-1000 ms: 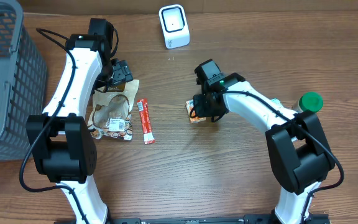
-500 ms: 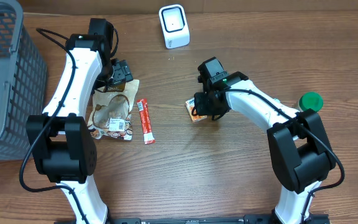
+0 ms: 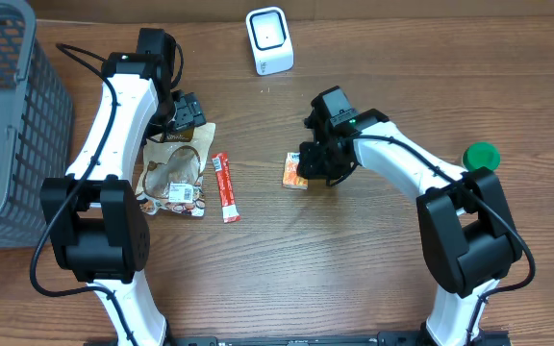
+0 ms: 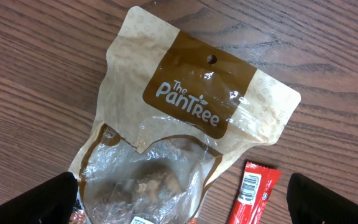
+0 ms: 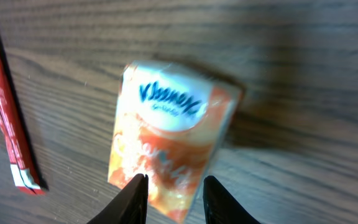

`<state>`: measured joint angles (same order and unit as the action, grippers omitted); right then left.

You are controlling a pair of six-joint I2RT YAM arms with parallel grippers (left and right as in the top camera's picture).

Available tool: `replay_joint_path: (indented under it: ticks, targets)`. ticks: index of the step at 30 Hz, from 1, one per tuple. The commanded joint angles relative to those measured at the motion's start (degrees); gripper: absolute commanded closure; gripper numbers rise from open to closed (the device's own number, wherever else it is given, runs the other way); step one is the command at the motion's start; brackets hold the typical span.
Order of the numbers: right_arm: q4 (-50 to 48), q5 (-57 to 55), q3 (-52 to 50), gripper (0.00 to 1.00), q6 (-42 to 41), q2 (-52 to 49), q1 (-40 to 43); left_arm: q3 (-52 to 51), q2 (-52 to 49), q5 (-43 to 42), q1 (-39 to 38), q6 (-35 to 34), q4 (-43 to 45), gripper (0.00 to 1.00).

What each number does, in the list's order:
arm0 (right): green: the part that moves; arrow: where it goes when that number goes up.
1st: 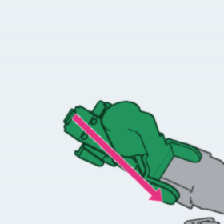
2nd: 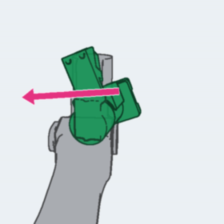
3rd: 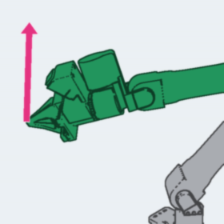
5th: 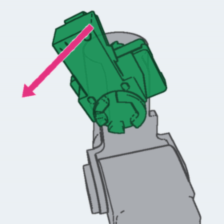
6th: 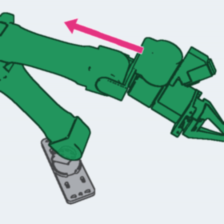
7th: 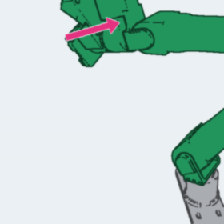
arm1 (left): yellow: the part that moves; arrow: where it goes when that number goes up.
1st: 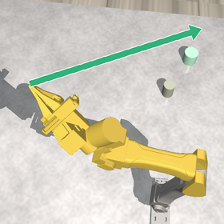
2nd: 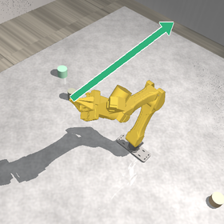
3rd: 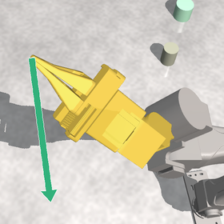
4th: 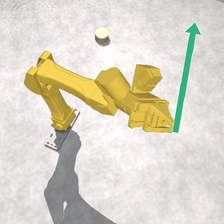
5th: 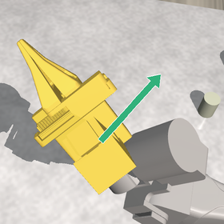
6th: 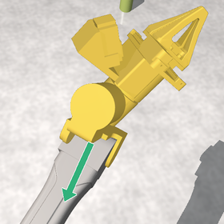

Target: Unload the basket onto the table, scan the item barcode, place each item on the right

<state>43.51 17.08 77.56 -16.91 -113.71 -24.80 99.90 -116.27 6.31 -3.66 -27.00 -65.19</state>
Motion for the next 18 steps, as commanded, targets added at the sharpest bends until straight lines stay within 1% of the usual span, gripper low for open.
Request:
replay_joint_path:
  ticks: [1,8,18]
  targets:
    - [-0.37,1.27,1.01,0.69,-1.22,0.0,1.68,1.27,-0.52,0.7,-0.11,-0.02,-0.13,0.0]
    - [-0.61,2.54,0.85,0.69,-3.91,0.0,3.45,1.29,-0.52,0.72,-0.11,-0.02,-0.13,0.0]
    - [-1.7,3.19,-0.74,0.7,-4.35,-0.55,3.43,1.29,-0.52,0.7,-0.11,-0.04,-0.15,0.0]
